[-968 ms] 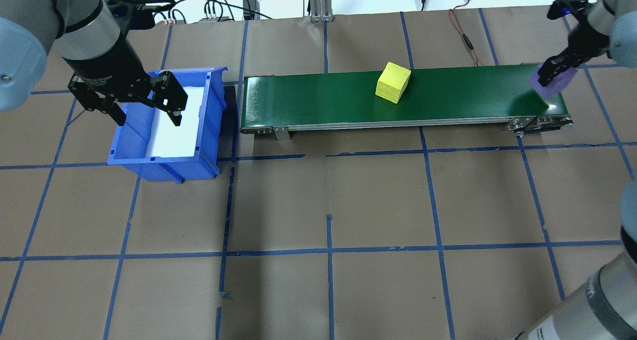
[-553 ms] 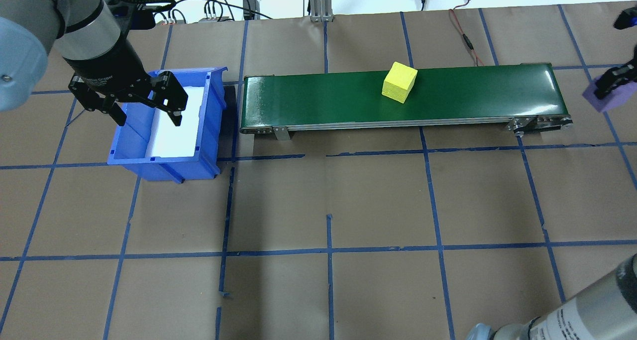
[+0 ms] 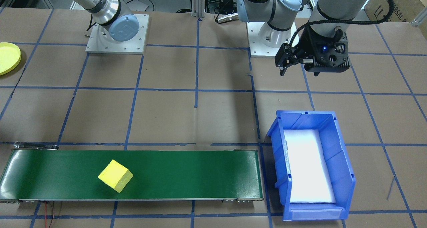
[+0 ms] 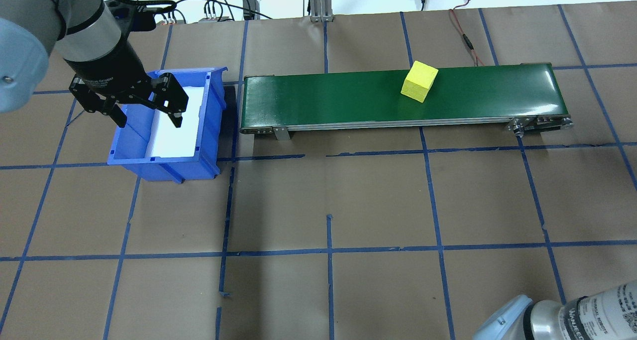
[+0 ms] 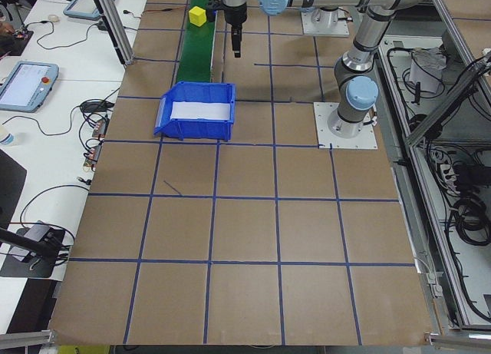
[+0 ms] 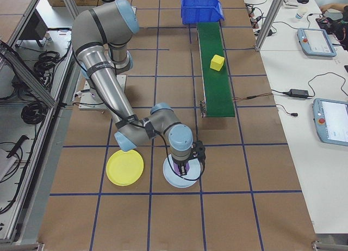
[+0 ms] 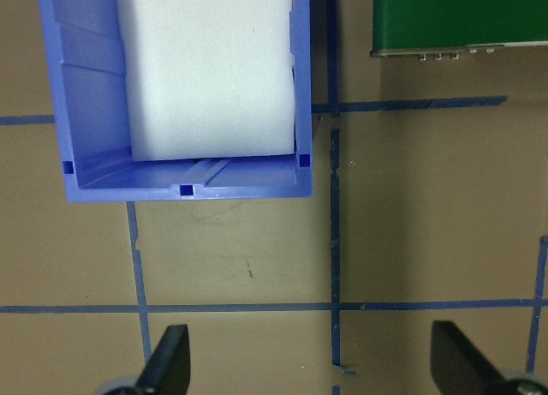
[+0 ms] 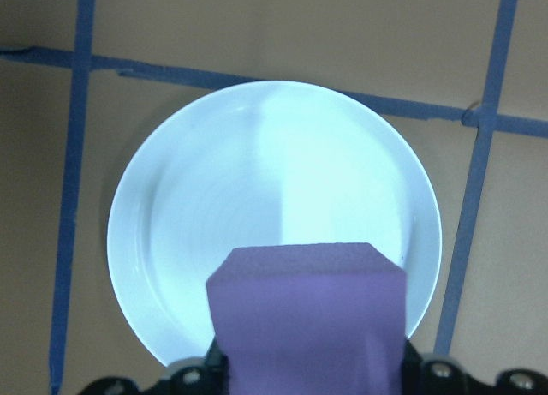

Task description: Move block left to right into plate

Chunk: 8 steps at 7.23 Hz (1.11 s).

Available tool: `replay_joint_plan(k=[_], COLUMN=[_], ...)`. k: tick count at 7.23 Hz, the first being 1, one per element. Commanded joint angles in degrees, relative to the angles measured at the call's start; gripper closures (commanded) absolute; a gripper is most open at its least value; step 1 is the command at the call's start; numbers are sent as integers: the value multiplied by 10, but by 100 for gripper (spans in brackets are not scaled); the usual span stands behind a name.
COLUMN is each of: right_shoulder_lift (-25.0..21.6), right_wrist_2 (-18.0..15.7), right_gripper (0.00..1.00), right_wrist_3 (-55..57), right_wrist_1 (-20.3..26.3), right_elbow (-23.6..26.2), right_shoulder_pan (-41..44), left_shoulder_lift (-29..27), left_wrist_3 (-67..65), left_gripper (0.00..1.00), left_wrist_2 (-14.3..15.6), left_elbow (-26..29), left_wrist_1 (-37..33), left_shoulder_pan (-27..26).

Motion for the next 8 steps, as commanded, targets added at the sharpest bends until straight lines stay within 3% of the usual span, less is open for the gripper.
replay_joint_plan(k=[1, 2, 3, 6, 8], right_shoulder_lift=[14, 12, 11, -7, -40], right_wrist_2=[0, 1, 2, 2, 4], right_gripper=[60, 39, 1, 1, 1], right_wrist_3=[1, 1, 2, 23, 71], right_wrist_1=[-24, -29, -28, -9, 58], right_elbow=[32, 33, 32, 19, -16], right_shoulder_pan=[-14, -14, -14, -3, 67], left_shoulder_lift=[0, 0, 0, 1, 1], left_wrist_3=[0, -1, -1, 1, 1], left_gripper=[0, 0, 0, 0, 0], left_wrist_2=[0, 0, 0, 1, 1], left_elbow=[-2, -2, -2, -2, -2], left_wrist_1=[1, 1, 1, 1, 1], left_shoulder_pan=[-1, -1, -1, -1, -1])
